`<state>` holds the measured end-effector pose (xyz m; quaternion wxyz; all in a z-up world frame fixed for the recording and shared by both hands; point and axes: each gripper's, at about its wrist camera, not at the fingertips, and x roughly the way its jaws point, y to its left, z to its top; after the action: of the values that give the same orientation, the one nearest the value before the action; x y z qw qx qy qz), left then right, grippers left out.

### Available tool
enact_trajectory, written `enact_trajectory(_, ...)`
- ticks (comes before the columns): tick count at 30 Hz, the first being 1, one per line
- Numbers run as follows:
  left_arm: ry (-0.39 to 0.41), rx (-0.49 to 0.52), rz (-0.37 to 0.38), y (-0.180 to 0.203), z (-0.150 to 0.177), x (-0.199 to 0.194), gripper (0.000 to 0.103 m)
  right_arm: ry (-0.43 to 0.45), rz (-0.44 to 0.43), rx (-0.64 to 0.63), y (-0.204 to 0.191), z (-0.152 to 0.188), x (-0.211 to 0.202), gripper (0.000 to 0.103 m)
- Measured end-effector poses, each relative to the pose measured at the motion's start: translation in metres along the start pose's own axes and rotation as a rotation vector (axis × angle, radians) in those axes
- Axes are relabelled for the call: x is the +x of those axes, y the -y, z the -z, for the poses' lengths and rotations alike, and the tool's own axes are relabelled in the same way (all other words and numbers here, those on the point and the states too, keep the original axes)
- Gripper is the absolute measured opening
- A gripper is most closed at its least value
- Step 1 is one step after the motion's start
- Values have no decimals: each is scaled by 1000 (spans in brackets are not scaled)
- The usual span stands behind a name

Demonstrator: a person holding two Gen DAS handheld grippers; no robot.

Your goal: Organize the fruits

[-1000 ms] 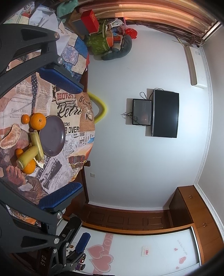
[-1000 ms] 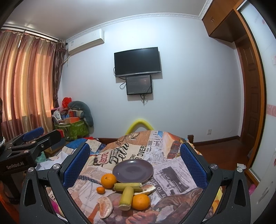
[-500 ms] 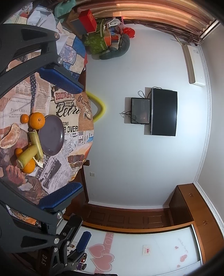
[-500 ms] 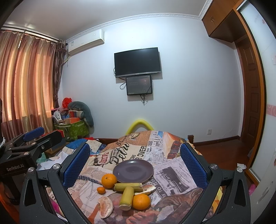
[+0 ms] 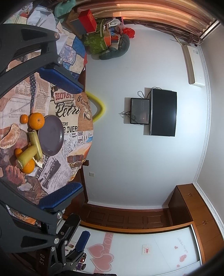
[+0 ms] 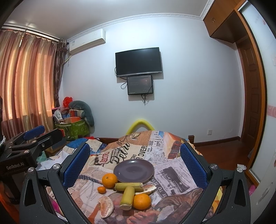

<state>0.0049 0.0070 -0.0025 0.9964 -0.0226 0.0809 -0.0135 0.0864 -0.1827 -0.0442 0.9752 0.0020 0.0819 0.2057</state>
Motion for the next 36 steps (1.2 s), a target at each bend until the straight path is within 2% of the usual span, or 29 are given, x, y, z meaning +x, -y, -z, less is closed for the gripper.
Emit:
enact_trajectory(7, -2, 1, -4, 0, 0, 0, 103, -8, -3, 0, 0, 3, 2, 103)
enact_trajectory(14, -41, 12, -18, -4, 9, 13, 103, -61, -11, 1, -1, 12, 15, 103)
enact_trajectory(20, -159, 30, -32, -14, 35, 46, 103, -172, 20, -1, 3, 35, 39, 103)
enact_trajectory(31, -382, -4, -49, -42, 95, 105, 103, -461, -33, 12, 5, 90, 100, 103)
enact_trajectory(35, -442, -25, -57, -53, 115, 121, 103, -520, -70, 33, 4, 103, 112, 103)
enact_trajectory(36, -458, -32, -57, -55, 119, 126, 103, -533, -75, 28, 4, 106, 115, 100)
